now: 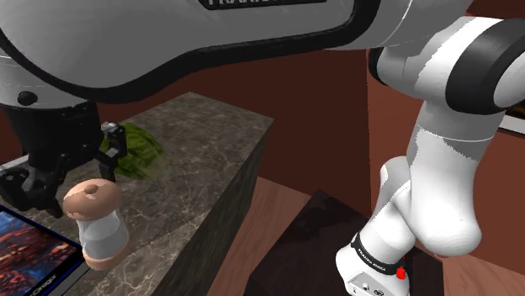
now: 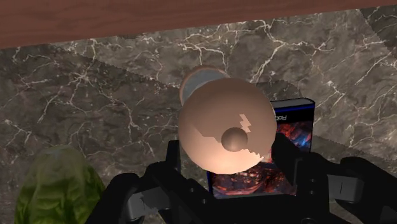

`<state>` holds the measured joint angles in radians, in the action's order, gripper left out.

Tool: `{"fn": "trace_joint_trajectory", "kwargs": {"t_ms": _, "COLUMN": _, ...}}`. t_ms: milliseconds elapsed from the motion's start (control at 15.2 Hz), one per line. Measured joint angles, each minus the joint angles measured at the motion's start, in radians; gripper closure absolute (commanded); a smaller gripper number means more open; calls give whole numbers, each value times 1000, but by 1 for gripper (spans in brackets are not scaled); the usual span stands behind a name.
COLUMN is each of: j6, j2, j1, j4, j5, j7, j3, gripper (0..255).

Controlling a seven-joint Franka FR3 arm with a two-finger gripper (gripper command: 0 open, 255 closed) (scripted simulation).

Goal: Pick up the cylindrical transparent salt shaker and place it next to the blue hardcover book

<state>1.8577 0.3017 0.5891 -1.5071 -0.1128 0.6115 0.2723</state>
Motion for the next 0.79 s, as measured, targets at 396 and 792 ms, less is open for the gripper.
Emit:
{"fn": "trace_joint_trajectory", "kwargs": {"t_ms": 396, "j6": -8, "j2": 92, "j1": 59, "j4": 93, "j5": -33, "j7": 72, "j3": 14, "gripper": 255}}
{"fn": "trace_joint_trajectory", "kwargs": {"t_ms": 792, "j6": 65, "j2": 101, "j1": 57, "j4": 27, "j5": -38, "j7": 79, "j3": 11, "gripper": 255}}
